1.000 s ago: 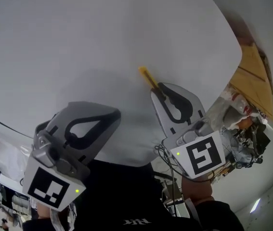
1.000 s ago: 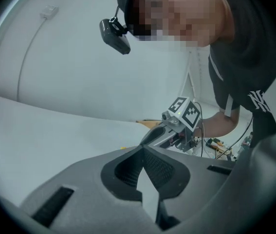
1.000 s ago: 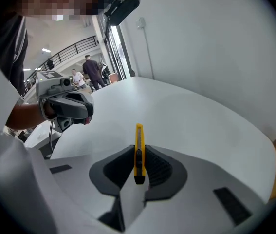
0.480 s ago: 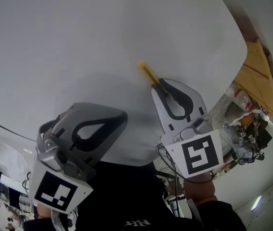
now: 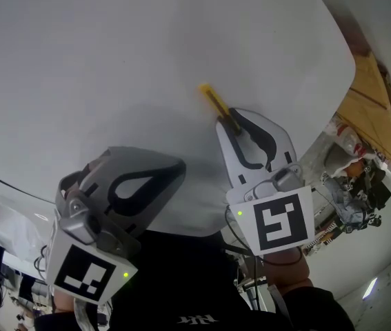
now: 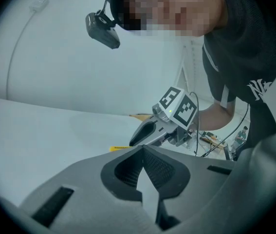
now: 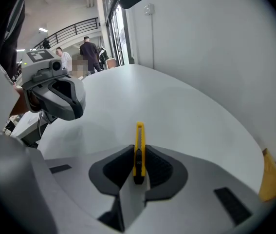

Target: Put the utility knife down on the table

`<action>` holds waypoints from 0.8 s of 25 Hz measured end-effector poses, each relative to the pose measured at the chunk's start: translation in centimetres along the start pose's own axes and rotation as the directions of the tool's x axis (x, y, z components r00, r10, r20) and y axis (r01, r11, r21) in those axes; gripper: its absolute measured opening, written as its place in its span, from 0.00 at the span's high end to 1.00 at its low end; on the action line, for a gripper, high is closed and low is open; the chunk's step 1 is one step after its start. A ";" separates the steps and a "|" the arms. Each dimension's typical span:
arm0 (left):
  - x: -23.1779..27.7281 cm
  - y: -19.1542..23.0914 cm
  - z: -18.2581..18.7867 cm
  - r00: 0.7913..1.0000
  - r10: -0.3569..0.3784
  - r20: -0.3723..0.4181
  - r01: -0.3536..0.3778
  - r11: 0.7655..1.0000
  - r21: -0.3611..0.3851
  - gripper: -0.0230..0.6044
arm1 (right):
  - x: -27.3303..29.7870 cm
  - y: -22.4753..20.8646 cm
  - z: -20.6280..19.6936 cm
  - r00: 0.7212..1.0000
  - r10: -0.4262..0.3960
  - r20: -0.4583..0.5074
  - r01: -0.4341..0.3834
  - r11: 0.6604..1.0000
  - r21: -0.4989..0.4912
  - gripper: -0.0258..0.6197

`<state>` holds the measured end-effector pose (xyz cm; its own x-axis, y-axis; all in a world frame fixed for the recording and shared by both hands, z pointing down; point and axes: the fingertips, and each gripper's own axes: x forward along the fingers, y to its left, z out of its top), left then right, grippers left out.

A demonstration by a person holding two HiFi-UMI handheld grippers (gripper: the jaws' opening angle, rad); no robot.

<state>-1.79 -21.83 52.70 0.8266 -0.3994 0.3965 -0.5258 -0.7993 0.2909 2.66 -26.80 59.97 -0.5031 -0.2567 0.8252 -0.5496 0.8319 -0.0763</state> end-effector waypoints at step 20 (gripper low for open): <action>-5.1 -10.1 -1.2 0.967 -0.192 0.170 0.218 0.965 -0.149 0.96 | -16.4 9.1 3.5 0.929 -0.105 0.356 0.086 0.994 0.069 0.95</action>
<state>-0.97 -11.20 48.83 0.9340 -0.3089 0.1794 -0.3570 -0.7913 0.4963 3.59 -16.72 43.74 -0.6467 -0.5011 0.5750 -0.6355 0.7710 -0.0428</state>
